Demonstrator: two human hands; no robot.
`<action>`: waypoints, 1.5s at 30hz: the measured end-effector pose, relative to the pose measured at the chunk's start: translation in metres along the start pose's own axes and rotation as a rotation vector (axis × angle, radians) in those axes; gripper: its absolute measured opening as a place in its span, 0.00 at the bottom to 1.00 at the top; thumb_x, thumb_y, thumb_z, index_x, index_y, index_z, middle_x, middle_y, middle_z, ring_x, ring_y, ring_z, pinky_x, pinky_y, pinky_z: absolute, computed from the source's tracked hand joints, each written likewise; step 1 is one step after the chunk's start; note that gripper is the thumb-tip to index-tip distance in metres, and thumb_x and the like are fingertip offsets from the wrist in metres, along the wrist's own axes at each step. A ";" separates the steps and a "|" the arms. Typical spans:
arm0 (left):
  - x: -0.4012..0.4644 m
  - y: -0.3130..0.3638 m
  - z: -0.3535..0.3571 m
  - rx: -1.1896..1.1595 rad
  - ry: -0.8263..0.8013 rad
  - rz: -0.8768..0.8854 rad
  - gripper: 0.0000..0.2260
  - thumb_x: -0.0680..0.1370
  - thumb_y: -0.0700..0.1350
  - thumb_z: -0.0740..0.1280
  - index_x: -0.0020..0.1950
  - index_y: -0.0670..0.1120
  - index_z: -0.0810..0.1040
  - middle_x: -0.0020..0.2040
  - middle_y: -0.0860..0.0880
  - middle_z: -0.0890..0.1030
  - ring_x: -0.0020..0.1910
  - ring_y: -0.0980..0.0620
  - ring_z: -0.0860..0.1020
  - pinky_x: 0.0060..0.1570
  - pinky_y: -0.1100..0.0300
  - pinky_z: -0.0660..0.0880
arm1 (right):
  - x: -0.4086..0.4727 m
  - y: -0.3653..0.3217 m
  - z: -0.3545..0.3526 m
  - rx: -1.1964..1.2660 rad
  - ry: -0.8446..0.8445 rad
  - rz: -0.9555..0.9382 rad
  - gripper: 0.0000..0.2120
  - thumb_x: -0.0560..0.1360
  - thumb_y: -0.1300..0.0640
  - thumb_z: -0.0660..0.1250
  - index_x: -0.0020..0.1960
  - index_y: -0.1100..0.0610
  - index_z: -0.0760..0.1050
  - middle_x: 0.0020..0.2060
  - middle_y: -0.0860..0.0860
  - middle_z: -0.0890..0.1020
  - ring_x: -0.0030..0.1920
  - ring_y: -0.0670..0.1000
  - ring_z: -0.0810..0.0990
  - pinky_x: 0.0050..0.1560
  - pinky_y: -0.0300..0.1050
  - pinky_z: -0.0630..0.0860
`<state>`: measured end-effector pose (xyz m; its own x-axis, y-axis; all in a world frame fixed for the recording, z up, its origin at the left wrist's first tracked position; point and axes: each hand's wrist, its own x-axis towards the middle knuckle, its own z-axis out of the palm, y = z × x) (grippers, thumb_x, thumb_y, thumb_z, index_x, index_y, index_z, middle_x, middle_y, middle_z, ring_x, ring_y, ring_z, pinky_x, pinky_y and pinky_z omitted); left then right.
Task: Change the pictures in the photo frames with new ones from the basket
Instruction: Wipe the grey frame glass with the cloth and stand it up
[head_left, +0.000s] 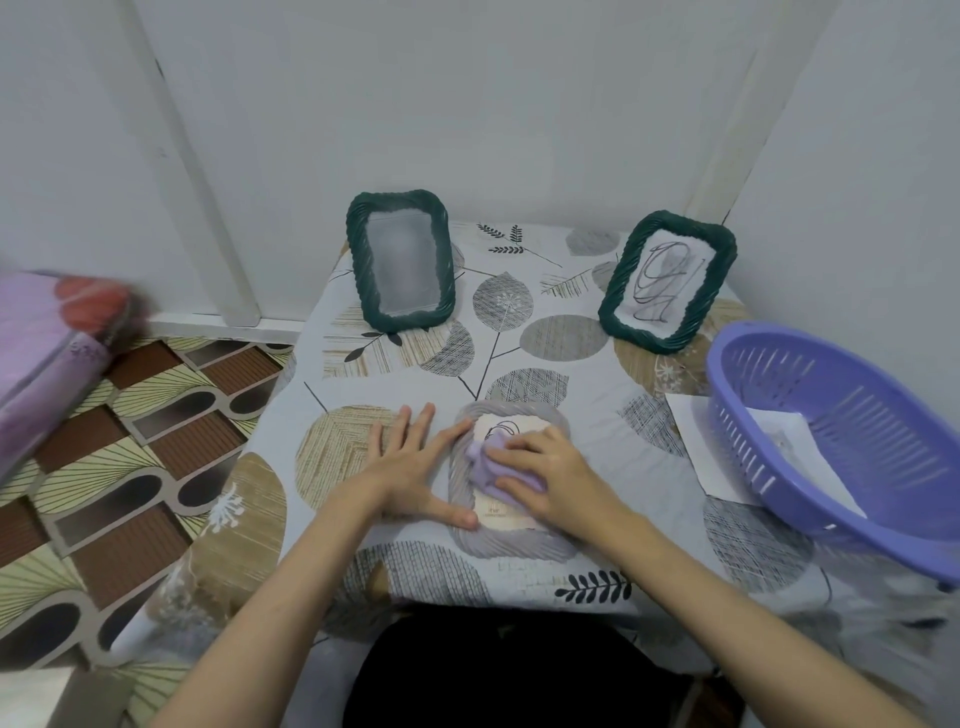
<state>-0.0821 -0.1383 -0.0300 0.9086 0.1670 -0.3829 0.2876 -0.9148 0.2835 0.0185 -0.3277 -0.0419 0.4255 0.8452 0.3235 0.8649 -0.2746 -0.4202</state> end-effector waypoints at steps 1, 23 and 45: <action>0.000 0.000 0.000 0.000 0.003 -0.002 0.53 0.57 0.74 0.66 0.70 0.67 0.35 0.74 0.48 0.29 0.70 0.45 0.26 0.67 0.41 0.29 | -0.010 -0.002 -0.002 0.041 -0.048 -0.041 0.17 0.72 0.47 0.64 0.56 0.54 0.79 0.48 0.54 0.81 0.45 0.55 0.75 0.51 0.40 0.70; -0.001 0.001 0.001 0.068 0.008 -0.015 0.56 0.61 0.73 0.66 0.73 0.58 0.31 0.74 0.48 0.29 0.71 0.44 0.28 0.69 0.41 0.30 | -0.008 0.003 -0.030 0.047 -0.007 -0.166 0.21 0.77 0.45 0.56 0.50 0.60 0.81 0.49 0.45 0.81 0.56 0.25 0.64 0.50 0.24 0.60; 0.000 -0.001 0.000 0.055 -0.010 0.005 0.56 0.60 0.73 0.66 0.72 0.59 0.30 0.73 0.48 0.28 0.70 0.44 0.26 0.69 0.40 0.30 | 0.010 0.029 -0.015 -0.159 0.125 -0.017 0.15 0.77 0.51 0.59 0.48 0.57 0.81 0.42 0.51 0.85 0.36 0.49 0.65 0.39 0.37 0.66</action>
<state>-0.0826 -0.1373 -0.0308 0.9067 0.1590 -0.3906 0.2659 -0.9345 0.2368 0.0516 -0.3337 -0.0383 0.4321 0.7892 0.4364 0.8990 -0.3385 -0.2780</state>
